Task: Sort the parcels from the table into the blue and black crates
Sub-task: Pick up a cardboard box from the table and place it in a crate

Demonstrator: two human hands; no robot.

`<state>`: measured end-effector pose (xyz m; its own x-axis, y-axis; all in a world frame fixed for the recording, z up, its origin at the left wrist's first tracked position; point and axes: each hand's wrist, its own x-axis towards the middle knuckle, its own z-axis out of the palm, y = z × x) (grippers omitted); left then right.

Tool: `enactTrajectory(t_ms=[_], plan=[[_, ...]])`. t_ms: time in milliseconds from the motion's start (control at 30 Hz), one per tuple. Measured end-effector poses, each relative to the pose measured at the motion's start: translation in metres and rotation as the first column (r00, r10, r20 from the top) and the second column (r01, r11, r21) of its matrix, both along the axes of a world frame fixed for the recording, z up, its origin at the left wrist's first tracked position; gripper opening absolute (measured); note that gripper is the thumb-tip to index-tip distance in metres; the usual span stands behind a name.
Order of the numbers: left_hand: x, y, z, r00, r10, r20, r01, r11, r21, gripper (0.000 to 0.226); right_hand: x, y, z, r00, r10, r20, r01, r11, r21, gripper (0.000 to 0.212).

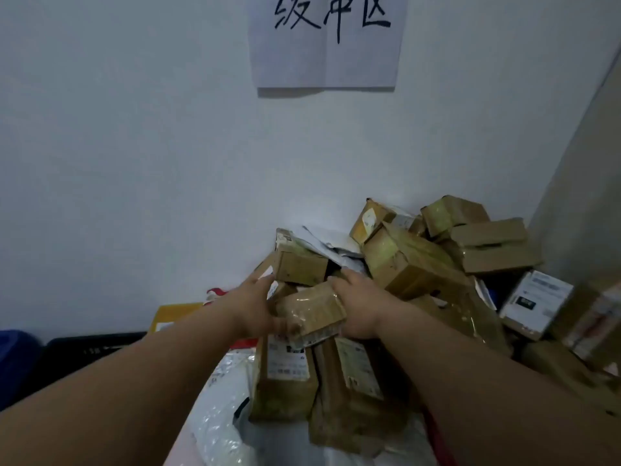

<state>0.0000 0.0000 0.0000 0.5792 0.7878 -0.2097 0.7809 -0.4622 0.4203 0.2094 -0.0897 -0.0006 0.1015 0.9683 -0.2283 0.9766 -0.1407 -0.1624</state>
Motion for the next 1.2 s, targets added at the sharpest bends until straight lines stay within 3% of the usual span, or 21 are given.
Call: enactTrajectory(t_ms=[133, 333, 433, 500, 533, 600, 667, 733, 767, 867, 1067, 1200], plan=[[0.024, 0.005, -0.018, 0.989, -0.052, -0.141, 0.053, 0.999, 0.003, 0.117, 0.008, 0.025, -0.010, 0.981, 0.147, 0.125, -0.145, 0.989, -0.027, 0.100], [0.040, 0.014, -0.030, 0.962, -0.067, -0.265, 0.072, 0.997, 0.009, 0.100, 0.020, 0.043, -0.020, 0.963, 0.243, 0.115, -0.247, 0.969, 0.015, 0.078], [0.039, 0.018, -0.027, 0.994, -0.078, -0.082, 0.071, 0.994, -0.084, 0.085, 0.024, 0.052, -0.012, 0.975, 0.222, 0.027, -0.221, 0.975, -0.024, 0.078], [0.031, 0.021, -0.024, 0.978, 0.028, 0.206, 0.028, 0.964, -0.264, 0.073, 0.029, 0.055, -0.003, 0.986, 0.093, -0.137, -0.102, 0.993, -0.055, 0.085], [0.027, 0.020, -0.019, 0.928, 0.131, 0.348, 0.006, 0.930, -0.366, 0.068, 0.032, 0.055, 0.002, 0.969, 0.006, -0.248, -0.024, 0.997, -0.072, 0.085], [0.019, 0.015, -0.009, 0.806, 0.344, 0.482, -0.060, 0.857, -0.511, 0.061, 0.036, 0.051, 0.012, 0.864, -0.141, -0.484, 0.106, 0.989, -0.099, 0.075], [0.010, 0.014, -0.006, 0.694, 0.513, 0.505, -0.113, 0.770, -0.628, 0.078, 0.035, 0.042, 0.018, 0.657, -0.243, -0.714, 0.191, 0.969, -0.155, 0.056], [-0.004, 0.012, -0.005, 0.610, 0.624, 0.489, -0.117, 0.681, -0.723, 0.073, 0.027, 0.030, 0.020, 0.426, -0.306, -0.851, 0.225, 0.947, -0.228, 0.052], [-0.010, 0.008, -0.004, 0.588, 0.659, 0.469, -0.099, 0.634, -0.767, 0.068, 0.020, 0.023, 0.020, 0.362, -0.323, -0.875, 0.240, 0.939, -0.247, 0.057], [-0.035, -0.005, -0.005, 0.562, 0.694, 0.451, -0.030, 0.562, -0.827, 0.058, -0.007, 0.004, 0.015, 0.289, -0.340, -0.895, 0.263, 0.927, -0.267, 0.073], [-0.098, -0.035, -0.005, 0.589, 0.620, 0.518, 0.035, 0.621, -0.783, 0.042, -0.077, -0.023, 0.002, 0.138, -0.320, -0.937, 0.227, 0.931, -0.285, 0.046], [-0.147, -0.046, -0.010, 0.583, 0.607, 0.541, 0.075, 0.623, -0.779, 0.044, -0.122, -0.036, -0.007, 0.098, -0.311, -0.945, 0.190, 0.938, -0.289, 0.058]])
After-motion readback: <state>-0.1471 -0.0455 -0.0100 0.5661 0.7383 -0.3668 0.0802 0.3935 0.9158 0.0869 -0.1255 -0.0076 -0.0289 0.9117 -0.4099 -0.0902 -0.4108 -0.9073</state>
